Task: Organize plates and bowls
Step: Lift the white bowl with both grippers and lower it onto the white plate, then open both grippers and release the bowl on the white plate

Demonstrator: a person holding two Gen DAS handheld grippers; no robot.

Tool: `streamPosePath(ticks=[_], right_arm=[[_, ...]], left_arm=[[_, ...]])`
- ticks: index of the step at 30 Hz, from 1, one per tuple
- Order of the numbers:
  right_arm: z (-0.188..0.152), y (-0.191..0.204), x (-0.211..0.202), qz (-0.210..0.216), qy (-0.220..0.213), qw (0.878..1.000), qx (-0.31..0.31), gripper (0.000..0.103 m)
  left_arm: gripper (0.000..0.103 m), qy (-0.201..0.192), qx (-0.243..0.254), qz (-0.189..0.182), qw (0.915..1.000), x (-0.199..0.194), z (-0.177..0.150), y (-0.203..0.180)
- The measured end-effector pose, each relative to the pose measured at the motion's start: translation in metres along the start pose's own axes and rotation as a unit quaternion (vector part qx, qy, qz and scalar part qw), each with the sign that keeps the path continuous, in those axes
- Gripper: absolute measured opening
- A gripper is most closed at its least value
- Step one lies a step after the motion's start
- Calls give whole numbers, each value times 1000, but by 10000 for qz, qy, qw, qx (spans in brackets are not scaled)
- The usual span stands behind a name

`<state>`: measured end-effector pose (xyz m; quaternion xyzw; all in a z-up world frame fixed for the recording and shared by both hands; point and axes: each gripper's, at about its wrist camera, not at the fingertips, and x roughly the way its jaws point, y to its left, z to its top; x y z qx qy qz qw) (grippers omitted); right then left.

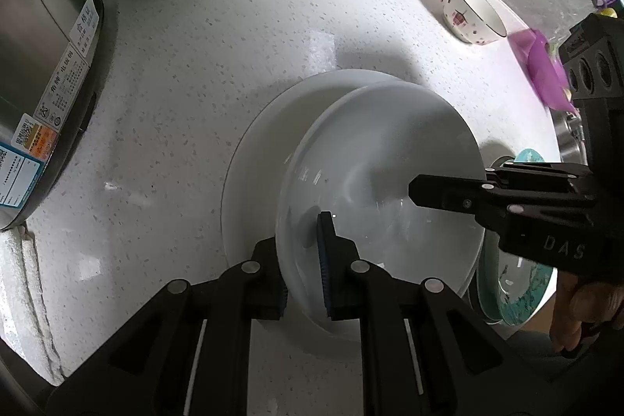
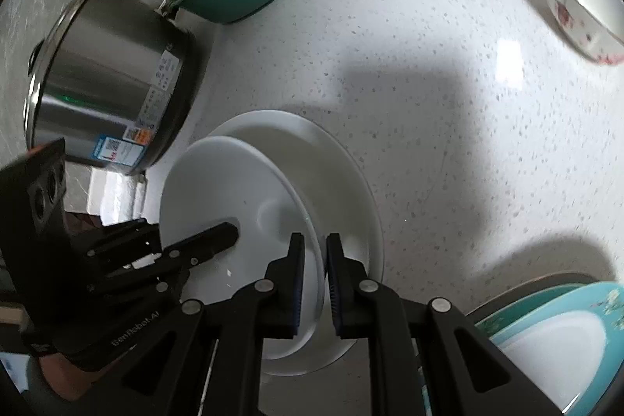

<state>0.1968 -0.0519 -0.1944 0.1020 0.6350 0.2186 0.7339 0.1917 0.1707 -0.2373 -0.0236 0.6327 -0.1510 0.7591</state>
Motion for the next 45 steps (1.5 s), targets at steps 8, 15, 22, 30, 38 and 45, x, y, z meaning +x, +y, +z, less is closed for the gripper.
streamPosePath(ticks=[8, 15, 22, 30, 38, 45], right_arm=[[-1, 8, 3, -307, -68, 9992, -266, 14], [-2, 12, 6, -389, -56, 9989, -265, 16], [0, 12, -2, -370, -128, 9990, -192, 17], [1, 10, -13, -428, -241, 9987, -151, 19], [1, 9, -22, -227, -334, 9992, -80, 38], [-6, 9, -42, -47, -521, 9986, 35, 54]], left_arm=[[13, -46, -25, 101, 9999, -2, 1, -1], [29, -140, -6, 79, 9999, -3, 1, -9], [49, -197, -16, -78, 9998, -2, 5, -16], [61, -211, -20, -213, 9995, -7, 4, -16], [87, -331, 84, -148, 9993, -17, 7, -23], [96, -407, -11, -259, 9988, -31, -2, -19]])
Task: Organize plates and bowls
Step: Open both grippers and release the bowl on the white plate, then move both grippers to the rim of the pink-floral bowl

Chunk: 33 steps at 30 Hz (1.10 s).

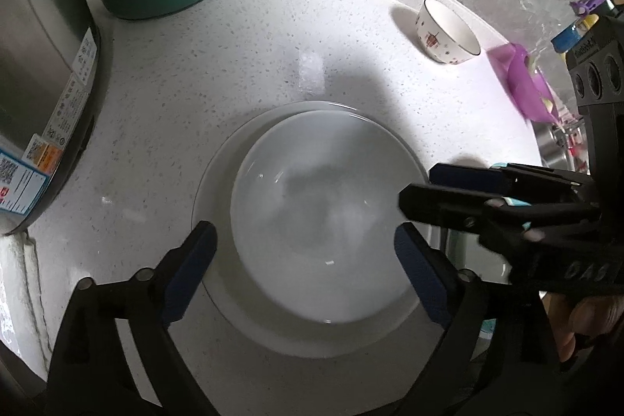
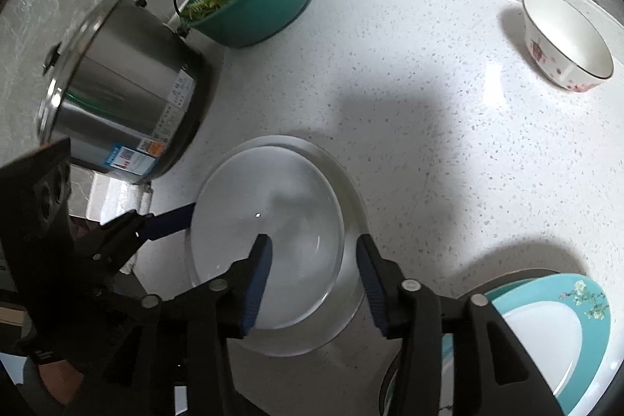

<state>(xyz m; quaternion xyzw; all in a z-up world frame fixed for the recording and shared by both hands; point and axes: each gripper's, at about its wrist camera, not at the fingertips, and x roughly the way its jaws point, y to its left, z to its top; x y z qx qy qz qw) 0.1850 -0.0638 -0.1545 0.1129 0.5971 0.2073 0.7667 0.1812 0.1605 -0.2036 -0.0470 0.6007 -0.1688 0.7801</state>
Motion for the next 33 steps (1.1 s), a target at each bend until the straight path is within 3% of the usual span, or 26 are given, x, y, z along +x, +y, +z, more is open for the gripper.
streamPosePath(ticks=[5, 9, 11, 13, 16, 18, 20, 22, 24, 33], right_arm=[[1, -13, -25, 539, -180, 9978, 340, 63], [3, -52, -63, 1112, -738, 9861, 989, 86], [6, -80, -86, 1256, -1090, 9765, 1368, 97], [9, -113, -110, 1336, -1429, 9653, 1729, 103], [10, -159, -142, 1463, -1839, 9493, 2089, 103], [13, -185, -158, 1312, -2074, 9445, 2185, 103], [18, -202, -170, 1205, -2299, 9417, 2142, 103], [22, -216, -179, 1194, -2447, 9396, 2074, 103], [31, -229, -179, 1027, -2442, 9421, 2055, 103], [71, -288, -150, 554, -2002, 9455, 2510, 102]], left_arm=[[103, -273, -188, -167, 9993, -27, 0, 3], [103, -1304, -53, -580, 9897, -66, 16, 1], [103, -1592, 255, -467, 9858, -77, 27, -11], [103, -1405, 367, -426, 9885, -75, 41, -20], [103, -1025, 328, -485, 9930, -65, 70, -27], [103, -568, 214, -224, 9979, -49, 99, -37], [103, -486, 164, -222, 9984, -38, 126, -46], [103, -573, 433, -206, 9972, -31, 151, -65], [103, -543, 754, 24, 9957, -19, 176, -85], [103, -224, 1037, -13, 9944, 64, 261, -143]])
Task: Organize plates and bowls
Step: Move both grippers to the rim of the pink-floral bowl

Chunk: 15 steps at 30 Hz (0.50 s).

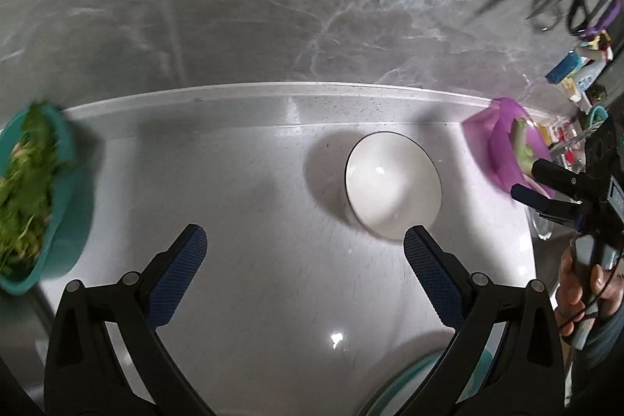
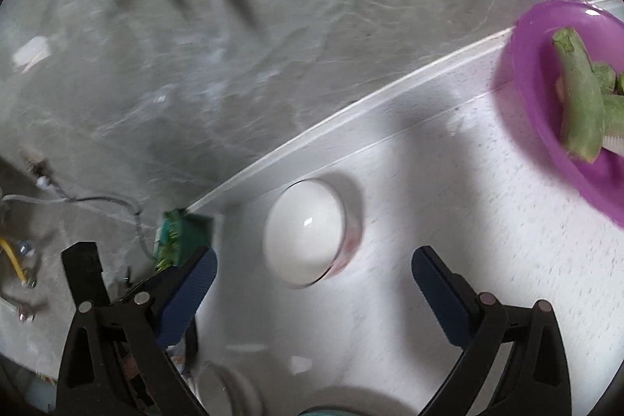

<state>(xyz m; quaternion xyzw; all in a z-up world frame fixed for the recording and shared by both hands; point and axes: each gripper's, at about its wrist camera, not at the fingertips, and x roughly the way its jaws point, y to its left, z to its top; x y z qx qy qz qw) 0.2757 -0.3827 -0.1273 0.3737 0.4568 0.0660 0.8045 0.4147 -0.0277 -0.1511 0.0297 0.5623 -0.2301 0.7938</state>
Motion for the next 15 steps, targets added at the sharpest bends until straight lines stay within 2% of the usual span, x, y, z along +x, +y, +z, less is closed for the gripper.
streamPosePath(ticks=[6, 15], right_arm=[[16, -7, 44, -300, 375, 9987, -162, 92], [8, -9, 97, -524, 964, 9929, -455, 67]], left_arm=[[102, 362, 9, 64, 9993, 61, 20, -6], [100, 541, -57, 25, 9985, 109, 18, -7]])
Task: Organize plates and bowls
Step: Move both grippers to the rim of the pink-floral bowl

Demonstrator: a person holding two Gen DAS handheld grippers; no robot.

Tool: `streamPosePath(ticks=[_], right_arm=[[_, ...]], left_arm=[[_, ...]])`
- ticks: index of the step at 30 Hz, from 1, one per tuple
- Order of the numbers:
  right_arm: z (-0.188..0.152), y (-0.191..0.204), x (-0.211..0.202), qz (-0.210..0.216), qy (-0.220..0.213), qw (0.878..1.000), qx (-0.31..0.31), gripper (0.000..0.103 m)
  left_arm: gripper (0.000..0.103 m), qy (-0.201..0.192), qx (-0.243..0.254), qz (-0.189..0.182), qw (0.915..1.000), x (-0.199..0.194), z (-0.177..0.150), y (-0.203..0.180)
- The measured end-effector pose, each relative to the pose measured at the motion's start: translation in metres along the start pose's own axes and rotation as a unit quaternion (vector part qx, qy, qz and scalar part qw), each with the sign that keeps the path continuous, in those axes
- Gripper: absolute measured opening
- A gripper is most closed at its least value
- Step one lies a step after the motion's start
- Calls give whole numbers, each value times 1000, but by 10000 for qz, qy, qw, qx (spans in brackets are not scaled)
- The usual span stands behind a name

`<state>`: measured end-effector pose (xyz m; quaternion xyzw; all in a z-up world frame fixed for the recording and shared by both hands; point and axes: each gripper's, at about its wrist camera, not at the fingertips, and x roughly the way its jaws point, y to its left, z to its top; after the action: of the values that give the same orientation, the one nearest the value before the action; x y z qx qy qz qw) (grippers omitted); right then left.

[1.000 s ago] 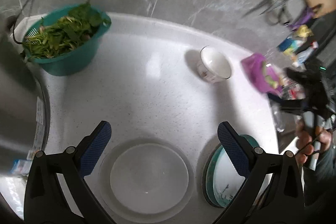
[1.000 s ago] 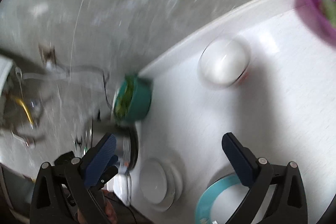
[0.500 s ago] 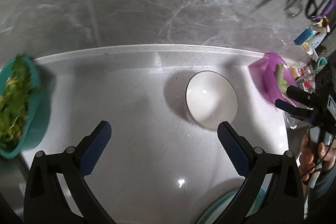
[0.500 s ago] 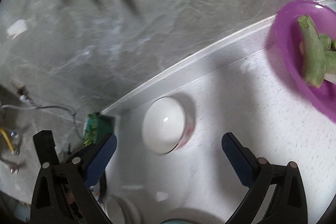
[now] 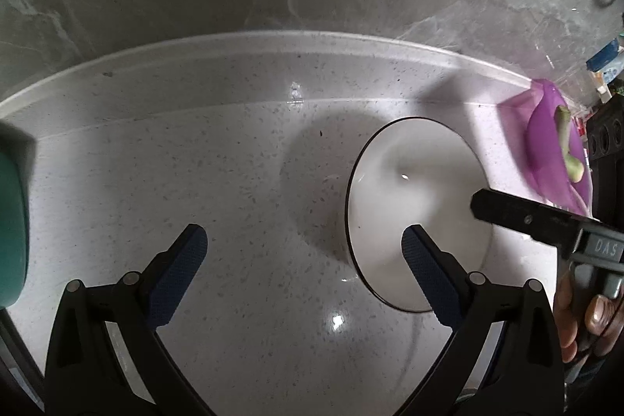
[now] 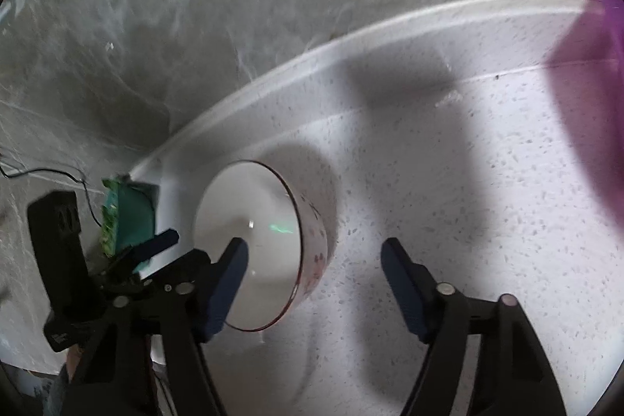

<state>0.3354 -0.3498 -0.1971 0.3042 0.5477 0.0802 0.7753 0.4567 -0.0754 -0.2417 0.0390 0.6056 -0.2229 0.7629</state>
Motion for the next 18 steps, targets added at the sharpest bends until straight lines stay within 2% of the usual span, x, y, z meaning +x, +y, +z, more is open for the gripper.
streamPosePath(ticks=[2, 9, 12, 13, 15, 17, 18], right_arm=[[0, -2, 6, 49, 74, 10000, 22, 59], [5, -5, 15, 178, 131, 9997, 106, 59], [8, -6, 20, 166, 200, 9996, 100, 59], [9, -7, 21, 183, 190, 9996, 104, 56], [10, -9, 22, 203, 256, 9994, 90, 45], [11, -9, 27, 250, 365, 9989, 122, 34], [11, -10, 29, 225, 420, 9988, 121, 32]], left_arm=[[96, 5, -16, -30, 10000, 7, 0, -1], [76, 185, -7, -150, 9997, 35, 8, -7], [58, 274, 10, -241, 9993, 46, 10, -9], [54, 284, 5, -258, 9993, 47, 10, -8], [52, 303, -21, -325, 9990, 54, 12, -13], [45, 312, -13, -388, 9988, 58, 13, -16], [40, 330, -5, -426, 9986, 58, 14, -16]])
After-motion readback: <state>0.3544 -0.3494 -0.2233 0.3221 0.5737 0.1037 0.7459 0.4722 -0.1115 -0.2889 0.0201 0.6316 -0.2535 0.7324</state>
